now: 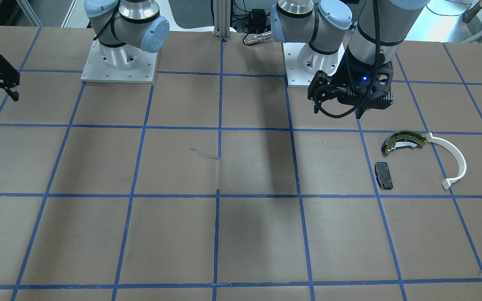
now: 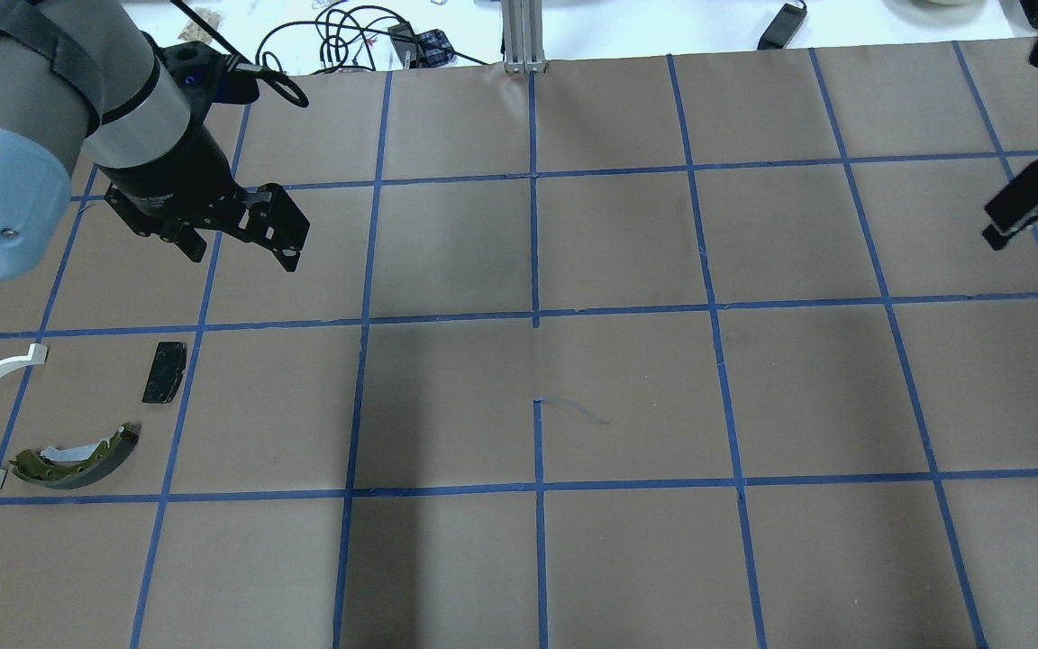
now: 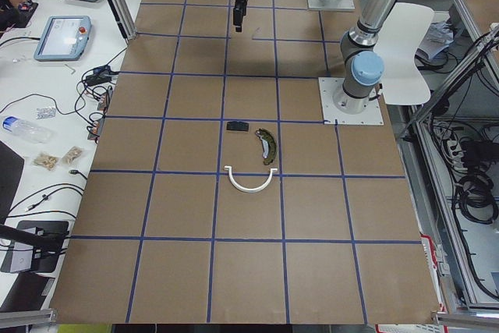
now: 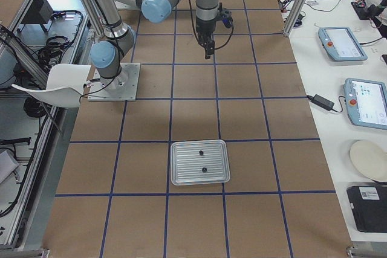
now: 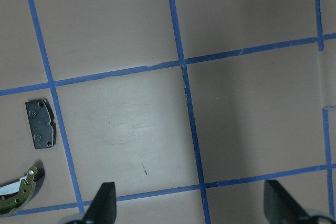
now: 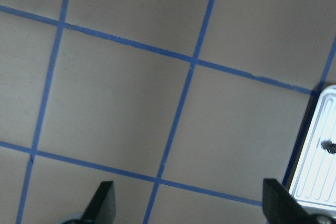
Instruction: Place bearing gear from tray to pile
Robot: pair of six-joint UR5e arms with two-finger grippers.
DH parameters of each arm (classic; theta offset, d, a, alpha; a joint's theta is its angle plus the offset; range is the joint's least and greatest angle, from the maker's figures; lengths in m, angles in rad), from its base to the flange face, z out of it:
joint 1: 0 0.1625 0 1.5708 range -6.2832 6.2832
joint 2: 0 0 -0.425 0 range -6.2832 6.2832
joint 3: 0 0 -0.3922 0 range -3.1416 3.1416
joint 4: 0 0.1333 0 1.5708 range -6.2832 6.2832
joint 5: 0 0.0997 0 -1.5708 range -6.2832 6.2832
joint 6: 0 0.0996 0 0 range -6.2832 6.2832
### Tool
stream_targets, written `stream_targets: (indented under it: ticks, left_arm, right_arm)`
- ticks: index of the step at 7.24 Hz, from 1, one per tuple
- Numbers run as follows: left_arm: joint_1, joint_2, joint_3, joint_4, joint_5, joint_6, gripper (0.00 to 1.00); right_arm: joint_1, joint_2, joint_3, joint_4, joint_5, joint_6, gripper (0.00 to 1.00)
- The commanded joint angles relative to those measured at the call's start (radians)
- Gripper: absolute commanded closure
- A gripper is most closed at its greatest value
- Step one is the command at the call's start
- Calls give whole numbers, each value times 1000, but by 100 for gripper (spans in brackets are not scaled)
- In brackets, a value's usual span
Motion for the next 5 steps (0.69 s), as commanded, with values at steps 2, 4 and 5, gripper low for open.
stream_targets:
  ticks: [2, 4, 5]
  left_arm:
    - [1, 4, -3, -4, 1, 3, 0]
    - [1, 8, -13, 7, 0, 5, 0]
    - [1, 5, -15, 9, -2, 5, 0]
  right_arm:
    - [-305, 141, 127, -301, 8, -287, 0]
    - [-399, 342, 120, -536, 6, -459, 0]
    - [-401, 408, 117, -603, 5, -463, 0]
